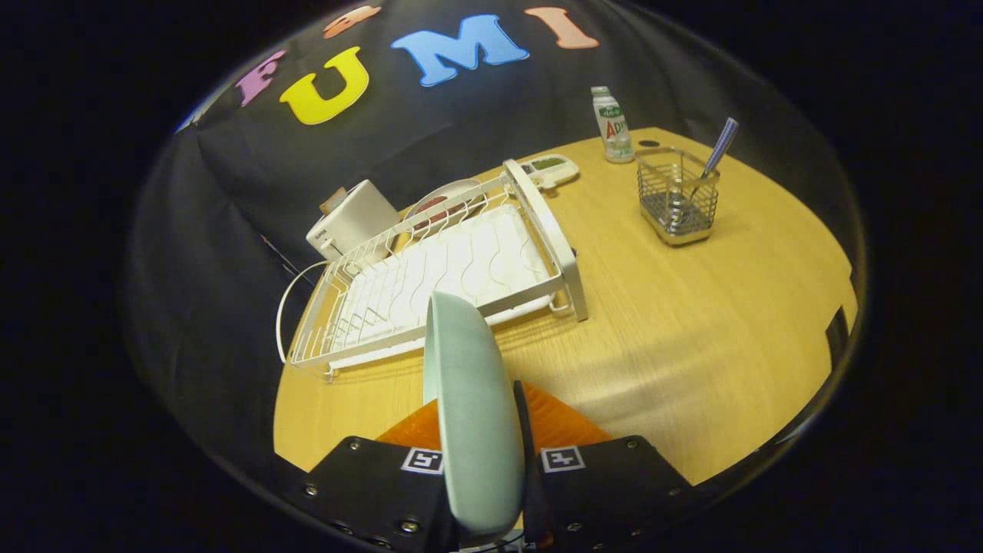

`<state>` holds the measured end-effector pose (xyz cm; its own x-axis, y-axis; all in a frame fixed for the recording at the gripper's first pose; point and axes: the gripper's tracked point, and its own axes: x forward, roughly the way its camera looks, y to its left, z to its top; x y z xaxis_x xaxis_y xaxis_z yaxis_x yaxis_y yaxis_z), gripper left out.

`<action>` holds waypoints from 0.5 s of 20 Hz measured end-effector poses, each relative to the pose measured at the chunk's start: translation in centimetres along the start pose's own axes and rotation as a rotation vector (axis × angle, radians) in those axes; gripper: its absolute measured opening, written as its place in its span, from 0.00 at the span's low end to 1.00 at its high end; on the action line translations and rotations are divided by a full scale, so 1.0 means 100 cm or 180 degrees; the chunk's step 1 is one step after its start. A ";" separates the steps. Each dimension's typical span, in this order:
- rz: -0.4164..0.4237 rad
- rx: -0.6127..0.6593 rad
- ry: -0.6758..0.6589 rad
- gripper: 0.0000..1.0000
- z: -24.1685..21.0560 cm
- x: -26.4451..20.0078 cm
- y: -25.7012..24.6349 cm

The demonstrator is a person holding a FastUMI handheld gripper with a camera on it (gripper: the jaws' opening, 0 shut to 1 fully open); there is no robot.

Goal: Take the plate from the dish rack, then take the spoon from the basket and place it into the plate.

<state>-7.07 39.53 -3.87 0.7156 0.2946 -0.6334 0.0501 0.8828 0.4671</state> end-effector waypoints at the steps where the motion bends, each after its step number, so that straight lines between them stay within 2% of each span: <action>1: 0.0111 0.0100 0.0046 0.30 -0.004 0.006 0.001; 6: 0.0518 0.0579 0.0375 0.30 -0.031 0.033 0.015; 10: 0.0675 0.0775 0.0578 0.31 -0.044 0.047 0.025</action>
<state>-6.69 44.72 -8.38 0.5935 0.5412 -0.5957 0.0939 0.6885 0.7191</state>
